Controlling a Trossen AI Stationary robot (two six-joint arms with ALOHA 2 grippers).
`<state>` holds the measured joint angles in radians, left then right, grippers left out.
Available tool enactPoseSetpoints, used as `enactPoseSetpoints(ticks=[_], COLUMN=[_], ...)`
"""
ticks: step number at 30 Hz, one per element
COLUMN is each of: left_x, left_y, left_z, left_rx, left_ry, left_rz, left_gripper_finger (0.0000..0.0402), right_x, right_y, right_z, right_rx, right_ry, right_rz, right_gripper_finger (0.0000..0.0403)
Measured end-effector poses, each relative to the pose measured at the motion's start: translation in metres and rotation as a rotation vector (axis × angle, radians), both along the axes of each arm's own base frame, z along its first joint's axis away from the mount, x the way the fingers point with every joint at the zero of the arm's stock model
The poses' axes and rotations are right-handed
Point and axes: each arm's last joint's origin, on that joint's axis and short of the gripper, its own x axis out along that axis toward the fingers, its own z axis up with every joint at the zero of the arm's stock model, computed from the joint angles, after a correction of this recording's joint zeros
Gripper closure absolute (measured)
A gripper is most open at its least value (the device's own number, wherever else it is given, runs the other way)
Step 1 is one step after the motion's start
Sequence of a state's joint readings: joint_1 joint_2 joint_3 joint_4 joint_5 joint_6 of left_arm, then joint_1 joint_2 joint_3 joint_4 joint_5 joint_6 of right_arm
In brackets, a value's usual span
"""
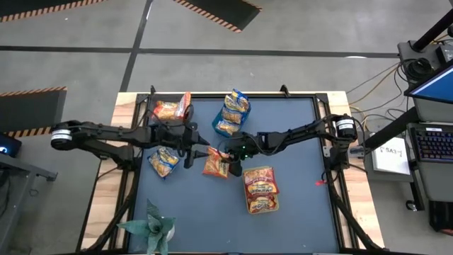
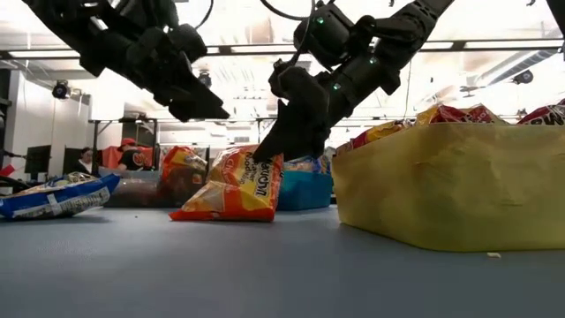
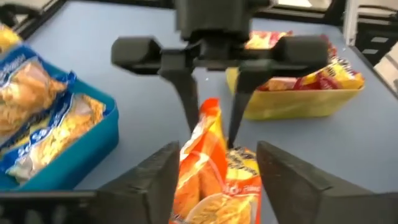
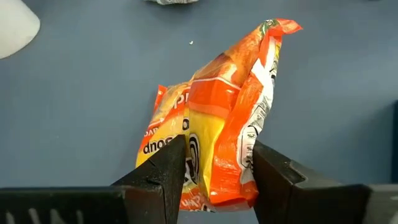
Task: Sort Maruchan noodles
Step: Put the orange noodle pack into the black bin
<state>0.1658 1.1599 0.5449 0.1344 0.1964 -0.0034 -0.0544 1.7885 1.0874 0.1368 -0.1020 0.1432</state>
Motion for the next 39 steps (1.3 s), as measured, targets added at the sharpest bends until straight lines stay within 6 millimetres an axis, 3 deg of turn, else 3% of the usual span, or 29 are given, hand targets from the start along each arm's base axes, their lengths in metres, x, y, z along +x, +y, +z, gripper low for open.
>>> enactPoseSetpoints(ticks=[6,12,24,39], left_x=[0.003,0.0,-0.014,0.003], left_y=[0.001,0.0,0.015,0.015], left_z=[-0.01,-0.025,-0.052,-0.088], left_rx=[-0.013,-0.007,0.01,-0.113], left_ry=[0.048,0.064,-0.003,-0.035], left_rz=[0.01,0.009,0.154,-0.011], left_gripper_finger=[0.0143,0.0111,0.0107,0.0107], right_x=[0.0,0.0,0.0,0.001], right_y=[0.001,0.001,0.006,0.011], right_z=[0.0,0.0,0.001,0.001], right_rx=[-0.005,-0.021,-0.075,-0.16], right_ry=[-0.004,-0.004,-0.007,-0.018], right_rz=[0.005,0.017,0.042,0.08], right_gripper_finger=[0.0265,0.0266,0.0266,0.0266])
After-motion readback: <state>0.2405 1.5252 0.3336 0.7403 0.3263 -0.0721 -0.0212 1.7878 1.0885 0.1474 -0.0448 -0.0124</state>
